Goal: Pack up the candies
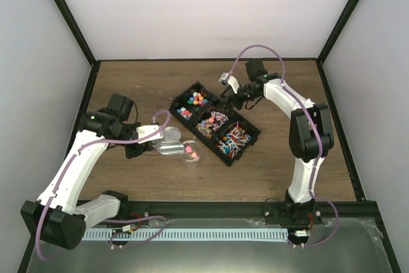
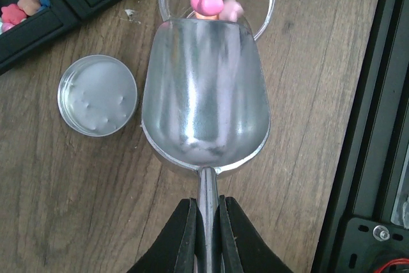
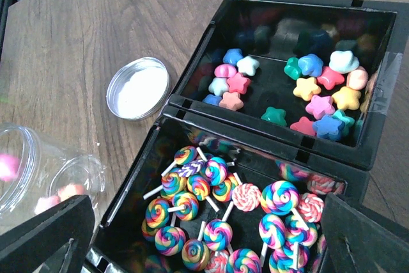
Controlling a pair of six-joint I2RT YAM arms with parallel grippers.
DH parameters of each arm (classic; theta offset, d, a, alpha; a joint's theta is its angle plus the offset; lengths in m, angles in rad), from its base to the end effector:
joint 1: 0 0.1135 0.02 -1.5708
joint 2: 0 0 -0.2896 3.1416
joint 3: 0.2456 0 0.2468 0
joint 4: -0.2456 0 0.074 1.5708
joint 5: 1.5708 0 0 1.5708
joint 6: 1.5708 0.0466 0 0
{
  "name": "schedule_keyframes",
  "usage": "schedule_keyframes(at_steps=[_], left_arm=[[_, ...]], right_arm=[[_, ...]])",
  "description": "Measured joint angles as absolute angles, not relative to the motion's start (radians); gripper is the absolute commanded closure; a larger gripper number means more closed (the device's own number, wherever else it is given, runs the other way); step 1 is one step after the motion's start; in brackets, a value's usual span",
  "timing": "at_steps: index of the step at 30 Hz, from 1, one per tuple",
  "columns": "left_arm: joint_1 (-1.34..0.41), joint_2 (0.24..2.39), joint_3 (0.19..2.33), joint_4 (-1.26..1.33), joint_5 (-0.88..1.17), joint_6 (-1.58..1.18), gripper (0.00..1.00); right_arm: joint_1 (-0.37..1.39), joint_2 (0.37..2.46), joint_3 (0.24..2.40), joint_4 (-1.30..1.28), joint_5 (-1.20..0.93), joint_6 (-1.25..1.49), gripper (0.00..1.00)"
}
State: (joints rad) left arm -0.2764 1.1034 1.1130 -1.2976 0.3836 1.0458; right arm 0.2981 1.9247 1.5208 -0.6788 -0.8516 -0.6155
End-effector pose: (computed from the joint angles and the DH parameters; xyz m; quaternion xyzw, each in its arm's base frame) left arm 0.1502 -0.0607 0.3218 0.6179 0.7506 -0.1230 0.1991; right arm 0.3847 0.1549 0.2538 -0.4794 0.7491 0.3610 0.2806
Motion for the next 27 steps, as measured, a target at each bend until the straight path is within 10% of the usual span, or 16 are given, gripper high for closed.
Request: schedule_keyframes(at_steps=[13, 27], left_arm=[[-0.278, 1.109, 1.208, -1.252, 0.325, 0.859, 0.96], [-0.287, 1.621, 1.553, -1.164, 0.116, 0.460, 0.96]], right_arm=[[0.298, 1.990, 1.592, -0.639, -0.795, -0.487, 0.03], [0.318, 2.219, 1.912, -0.596, -0.690, -0.258, 0.21]])
